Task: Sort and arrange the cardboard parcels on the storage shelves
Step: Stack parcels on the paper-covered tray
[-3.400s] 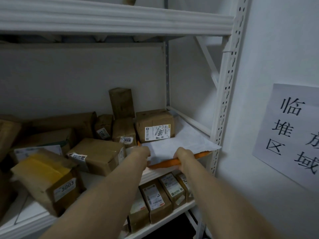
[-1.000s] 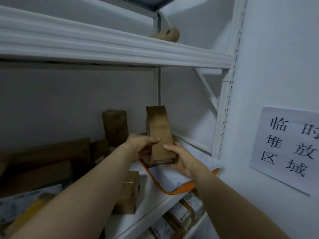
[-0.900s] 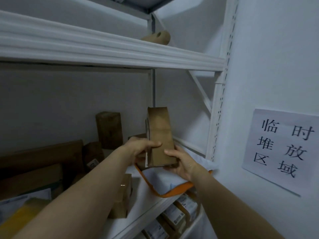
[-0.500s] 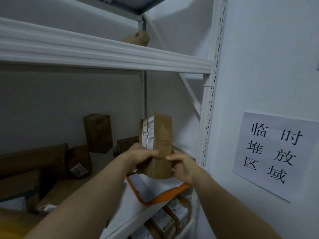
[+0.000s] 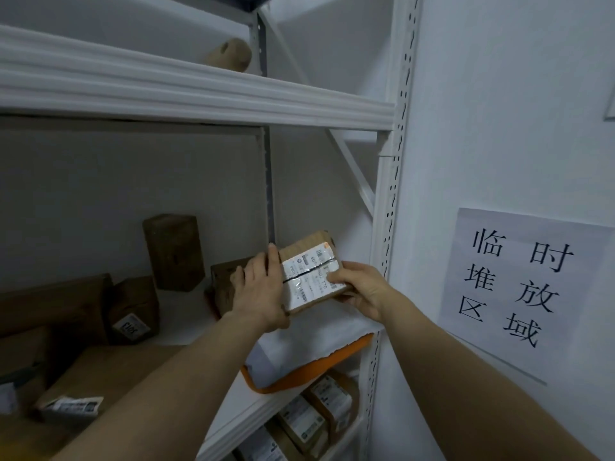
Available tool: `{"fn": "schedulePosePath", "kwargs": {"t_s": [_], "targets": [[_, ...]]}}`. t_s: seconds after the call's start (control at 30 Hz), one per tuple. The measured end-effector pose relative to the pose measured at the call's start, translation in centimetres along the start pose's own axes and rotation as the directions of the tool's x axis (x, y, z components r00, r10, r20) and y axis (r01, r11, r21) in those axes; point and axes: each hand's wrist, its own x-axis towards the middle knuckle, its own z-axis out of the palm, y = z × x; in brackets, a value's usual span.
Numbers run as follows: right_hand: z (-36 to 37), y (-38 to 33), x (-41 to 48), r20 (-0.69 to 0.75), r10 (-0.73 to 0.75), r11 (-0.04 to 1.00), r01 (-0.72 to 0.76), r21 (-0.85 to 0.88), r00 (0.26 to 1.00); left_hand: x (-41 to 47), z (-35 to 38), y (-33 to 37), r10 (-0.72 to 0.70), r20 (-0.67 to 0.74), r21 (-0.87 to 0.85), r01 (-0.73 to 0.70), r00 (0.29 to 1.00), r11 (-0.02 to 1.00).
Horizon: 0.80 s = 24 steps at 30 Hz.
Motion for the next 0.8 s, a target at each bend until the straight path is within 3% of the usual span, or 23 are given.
{"fn": "schedulePosePath", "kwargs": {"t_s": [0.2,0.43,0.6,0.8], "targets": [[-0.9,0.9,0.4,0.057,-0.100,0.995,0.100,0.012,0.993,0.5,-1.3,-0.6,0.042,0.092,-0.116,-0.031,0.995,0.993],[-1.3,1.5,1.0,0.162,-0.115,0.993,0.112,0.028,0.980,1.4,-2.2,-1.0,0.100,0.176,-0.025,-0.097,0.979,0.995],[-1.0,0.9,1.1,0.190,-0.112,0.971,0.148,-0.187,0.975,2.1,-2.7,-1.1,0.106,0.199,-0.020,-0.104,0.974,0.994],[-1.5,0.0,1.2,0.022,-0.121,0.971,0.123,-0.206,0.992,2.9,-3.5,-0.9,0.044,0.066,-0.099,-0.037,0.997,0.994]]}}
